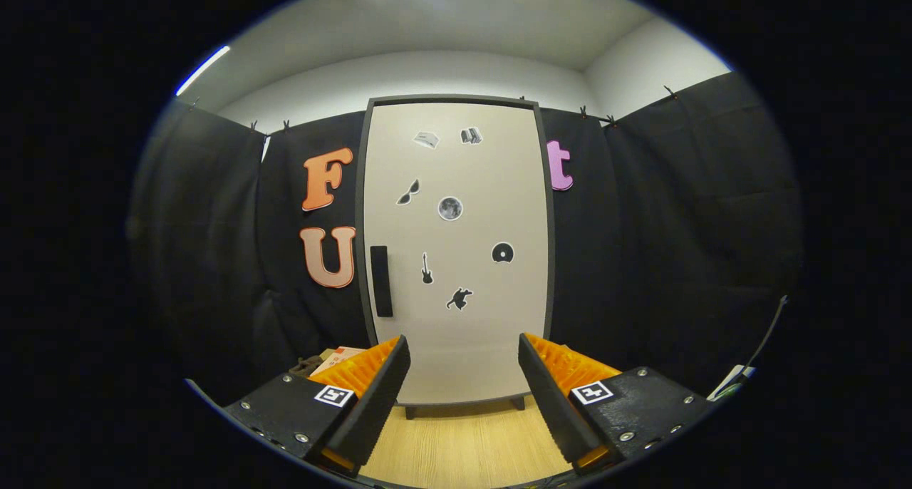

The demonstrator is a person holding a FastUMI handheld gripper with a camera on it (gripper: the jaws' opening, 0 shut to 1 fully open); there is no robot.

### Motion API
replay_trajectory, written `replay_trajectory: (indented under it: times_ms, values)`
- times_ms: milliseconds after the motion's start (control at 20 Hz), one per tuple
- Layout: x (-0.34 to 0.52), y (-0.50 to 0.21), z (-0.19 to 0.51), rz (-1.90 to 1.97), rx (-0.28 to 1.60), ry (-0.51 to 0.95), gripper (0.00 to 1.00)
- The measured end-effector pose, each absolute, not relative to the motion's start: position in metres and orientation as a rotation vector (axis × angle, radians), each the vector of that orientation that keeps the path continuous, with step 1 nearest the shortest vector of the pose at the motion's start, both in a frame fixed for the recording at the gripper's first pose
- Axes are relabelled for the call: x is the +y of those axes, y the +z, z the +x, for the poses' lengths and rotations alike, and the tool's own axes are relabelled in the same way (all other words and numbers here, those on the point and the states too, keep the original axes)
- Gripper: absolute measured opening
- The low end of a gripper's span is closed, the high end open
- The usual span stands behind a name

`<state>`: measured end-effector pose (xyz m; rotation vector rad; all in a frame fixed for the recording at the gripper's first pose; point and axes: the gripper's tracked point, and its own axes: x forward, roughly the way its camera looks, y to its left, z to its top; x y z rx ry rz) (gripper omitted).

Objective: Open the shoe cabinet door, grab the shoes and put them into the shoe cabinet, then close the shoe cabinet door.

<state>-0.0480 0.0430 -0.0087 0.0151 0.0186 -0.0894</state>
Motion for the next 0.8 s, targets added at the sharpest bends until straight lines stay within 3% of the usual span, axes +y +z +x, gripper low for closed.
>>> replay_trajectory:
  times_ms: [800]
  values:
    - [0.038,0.015,-0.12,0.005,-0.021,-0.065,0.95]
